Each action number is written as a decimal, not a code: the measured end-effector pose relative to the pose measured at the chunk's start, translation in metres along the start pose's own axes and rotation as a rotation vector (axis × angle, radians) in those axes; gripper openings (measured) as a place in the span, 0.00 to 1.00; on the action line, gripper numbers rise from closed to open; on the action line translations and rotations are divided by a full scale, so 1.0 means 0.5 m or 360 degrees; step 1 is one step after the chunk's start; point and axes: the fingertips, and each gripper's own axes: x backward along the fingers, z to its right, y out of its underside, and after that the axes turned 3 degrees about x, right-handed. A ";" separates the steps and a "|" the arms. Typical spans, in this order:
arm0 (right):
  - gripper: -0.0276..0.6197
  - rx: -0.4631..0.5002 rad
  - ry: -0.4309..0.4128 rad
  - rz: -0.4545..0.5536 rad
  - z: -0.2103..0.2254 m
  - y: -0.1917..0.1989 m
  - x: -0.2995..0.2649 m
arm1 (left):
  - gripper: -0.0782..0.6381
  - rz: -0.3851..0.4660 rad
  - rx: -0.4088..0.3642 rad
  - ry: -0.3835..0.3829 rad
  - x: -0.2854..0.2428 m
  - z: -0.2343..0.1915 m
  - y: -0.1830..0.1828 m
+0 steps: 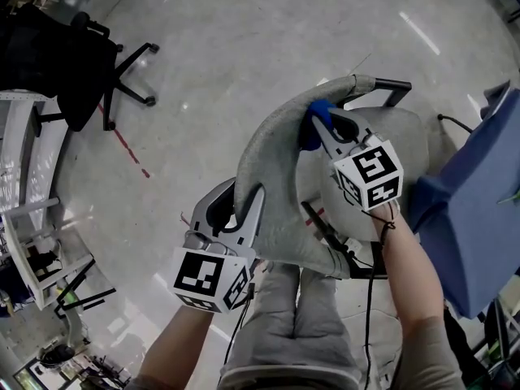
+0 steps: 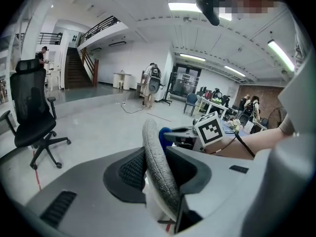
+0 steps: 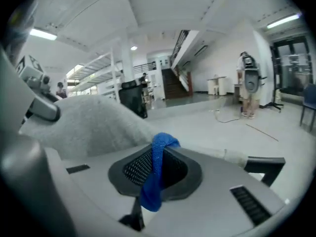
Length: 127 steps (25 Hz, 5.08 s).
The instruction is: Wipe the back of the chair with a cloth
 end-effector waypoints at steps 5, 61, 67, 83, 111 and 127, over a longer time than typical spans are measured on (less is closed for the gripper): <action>0.13 -0.0195 -0.0001 0.0043 -0.024 -0.005 -0.026 | 0.30 0.0004 0.0014 0.0015 0.003 -0.003 -0.002; 0.13 -0.0153 -0.0769 -0.0214 -0.355 0.025 0.097 | 0.30 -0.0022 0.0042 0.0035 -0.003 -0.004 0.007; 0.13 -0.0324 -0.1037 -0.0473 -0.444 0.130 0.227 | 0.30 -0.0020 0.0051 0.0041 0.000 -0.004 0.004; 0.13 -0.0049 -0.1155 -0.0467 -0.430 0.063 0.187 | 0.30 -0.0007 0.0065 -0.0010 0.006 -0.007 0.004; 0.13 -0.0361 -0.0623 -0.0026 -0.316 -0.096 0.083 | 0.27 0.0023 0.0009 -0.0071 0.066 -0.001 0.002; 0.13 -0.0337 -0.0853 -0.0447 -0.468 0.094 0.347 | 0.27 -0.0016 -0.0039 -0.0089 0.097 0.005 0.007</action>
